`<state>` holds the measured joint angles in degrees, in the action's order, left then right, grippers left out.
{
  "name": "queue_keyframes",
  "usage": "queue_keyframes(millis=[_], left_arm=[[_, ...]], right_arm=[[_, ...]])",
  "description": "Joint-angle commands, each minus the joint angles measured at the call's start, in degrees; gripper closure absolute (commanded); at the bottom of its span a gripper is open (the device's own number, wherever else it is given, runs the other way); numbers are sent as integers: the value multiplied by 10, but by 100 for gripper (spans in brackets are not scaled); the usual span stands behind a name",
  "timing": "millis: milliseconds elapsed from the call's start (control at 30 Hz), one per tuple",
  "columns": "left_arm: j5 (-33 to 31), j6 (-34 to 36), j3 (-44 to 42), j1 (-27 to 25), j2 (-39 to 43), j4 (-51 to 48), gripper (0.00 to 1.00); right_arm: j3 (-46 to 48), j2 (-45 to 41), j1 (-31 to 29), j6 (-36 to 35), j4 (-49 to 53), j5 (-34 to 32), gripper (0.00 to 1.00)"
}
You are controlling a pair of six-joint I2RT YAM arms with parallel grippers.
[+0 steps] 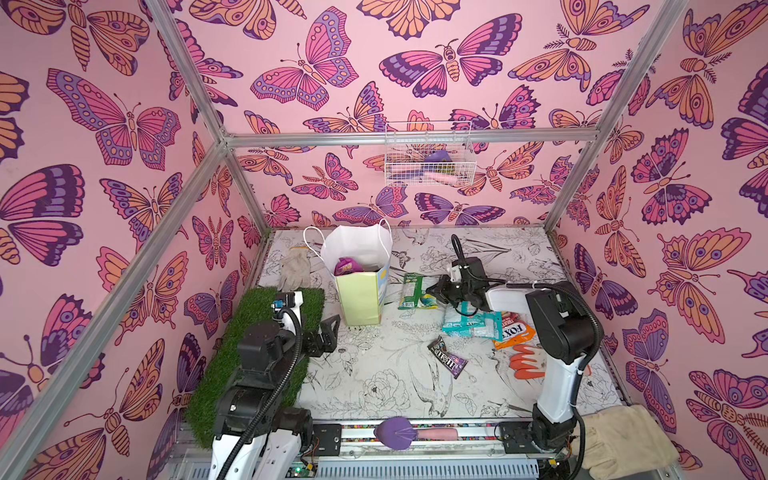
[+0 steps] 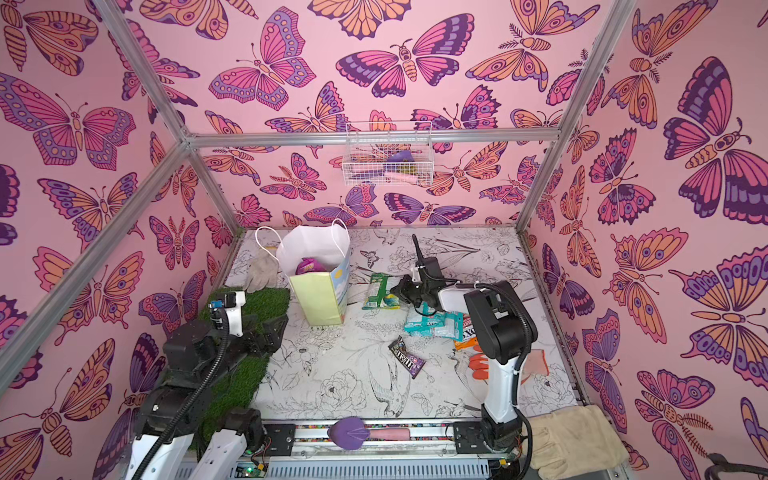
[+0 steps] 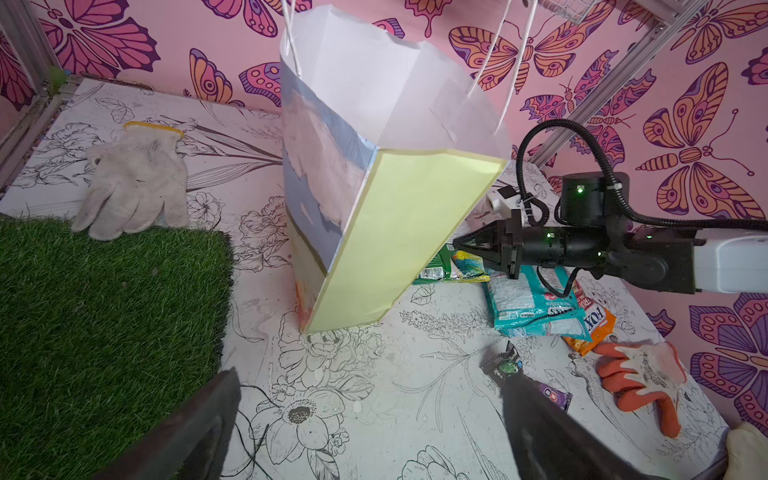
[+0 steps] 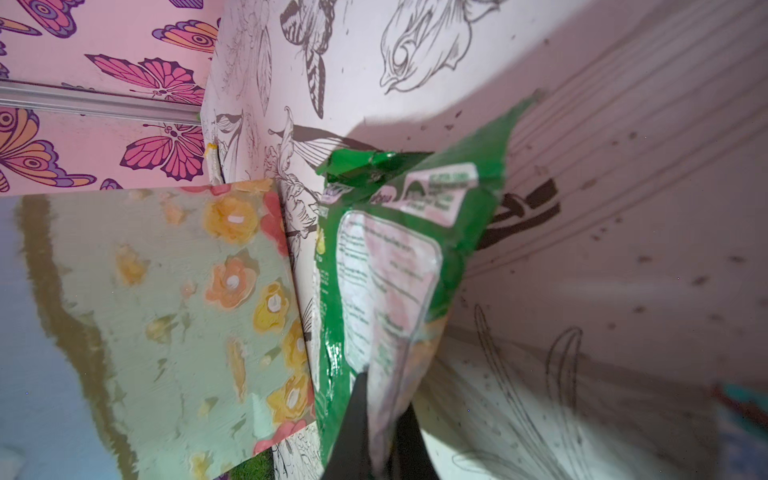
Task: Place the snacks into the paper bag
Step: 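Lift the green snack bag with the right gripper toward the paper bag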
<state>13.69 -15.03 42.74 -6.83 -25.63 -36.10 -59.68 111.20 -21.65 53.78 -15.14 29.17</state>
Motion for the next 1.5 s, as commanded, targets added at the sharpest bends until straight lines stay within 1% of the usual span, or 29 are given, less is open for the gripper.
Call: queue_keyframes(millis=[0, 167, 700, 1133, 1167, 1467], left_arm=[[-3, 6, -8, -3, 2, -9, 0], [-3, 6, -8, -4, 3, -10, 0], [-3, 6, -8, -3, 4, -9, 0], [-3, 5, -8, -3, 4, -9, 0], [-3, 5, -8, -3, 4, -9, 0], [-3, 6, -8, -4, 4, -9, 0]], right_arm=[[4, -41, 5, 1, -1, 6, 100], [6, -75, 5, 0, 4, 8, 100], [12, -144, 3, 6, 3, 18, 100], [4, -207, -5, -16, 37, 1, 100], [4, -225, -5, -18, 40, -1, 100], [-3, -271, -12, -33, 64, -16, 100]])
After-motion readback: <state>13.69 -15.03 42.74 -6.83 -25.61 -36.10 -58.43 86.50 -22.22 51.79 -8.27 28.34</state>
